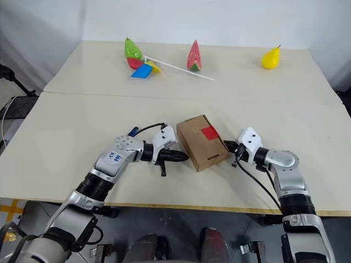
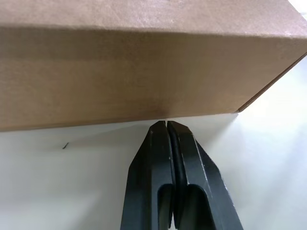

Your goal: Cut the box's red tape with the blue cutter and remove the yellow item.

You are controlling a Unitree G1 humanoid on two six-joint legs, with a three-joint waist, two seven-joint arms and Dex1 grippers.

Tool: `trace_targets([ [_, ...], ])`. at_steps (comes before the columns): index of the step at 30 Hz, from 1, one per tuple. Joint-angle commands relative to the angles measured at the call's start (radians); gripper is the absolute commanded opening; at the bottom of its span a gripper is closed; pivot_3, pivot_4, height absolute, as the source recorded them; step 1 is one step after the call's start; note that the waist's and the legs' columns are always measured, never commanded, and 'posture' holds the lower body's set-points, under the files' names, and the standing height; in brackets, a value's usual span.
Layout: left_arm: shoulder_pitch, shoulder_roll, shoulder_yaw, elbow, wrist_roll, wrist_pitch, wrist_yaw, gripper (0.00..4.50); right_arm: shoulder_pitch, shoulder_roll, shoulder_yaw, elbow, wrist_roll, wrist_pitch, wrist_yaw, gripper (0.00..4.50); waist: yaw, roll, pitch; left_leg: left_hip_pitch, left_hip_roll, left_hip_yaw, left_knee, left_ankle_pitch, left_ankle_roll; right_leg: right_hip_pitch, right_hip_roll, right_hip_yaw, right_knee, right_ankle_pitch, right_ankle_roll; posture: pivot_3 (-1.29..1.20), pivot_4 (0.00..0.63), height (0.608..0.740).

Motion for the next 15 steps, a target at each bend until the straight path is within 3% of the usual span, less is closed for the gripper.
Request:
trace_targets([
  [1,0.007,0.036,0.08,-0.075,-0.038,-0.02,0.004,0.04,-0.006,-0.062,-0.053,-0.025,0.054,0.022,0.039,0.0,0.001,0.0,0.0,0.0,0.0,0.0,0.0,0.0,0.0,0.0,0.0,0.0,0.0,0.0,0.0,0.0,0.15,0.74],
  [3,0.007,0.072,0.181,-0.102,-0.091,-0.024,0.007,0.0,0.005,-0.1,-0.095,-0.057,0.109,0.035,0.081,0.55,0.0,0.0,0.0,0.0,0.001,0.0,0.0,0.0,0.0,0.0,0.0,0.0,0.0,0.0,0.0,0.0,0.15,0.74],
  [6,0.04,0.174,0.32,-0.158,-0.189,-0.007,-0.048,0.57,0.036,-0.16,-0.16,-0.132,0.211,0.076,0.16,1.55,-0.001,0.001,0.0,0.0,0.002,-0.001,0.0,0.0,0.0,0.0,0.0,0.0,0.0,0.0,0.0,0.0,0.15,0.74],
  [10,0.154,0.304,0.46,-0.227,-0.27,-0.012,-0.096,1.79,0.091,-0.196,-0.218,-0.271,0.326,0.19,0.187,2.93,-0.005,0.001,0.0,0.002,0.002,-0.001,-0.002,0.0,0.0,0.0,0.0,0.001,0.0,0.0,0.0,0.0,0.15,0.74],
  [15,0.536,0.439,0.85,-0.126,-0.249,-0.355,-0.119,3.28,0.296,-0.232,-0.261,-0.619,0.488,0.319,0.245,4.5,-0.006,0.001,0.001,0.003,0.003,-0.002,-0.003,-0.002,-0.002,-0.001,0.0,0.001,0.0,-0.001,-0.001,0.0,0.15,0.74],
])
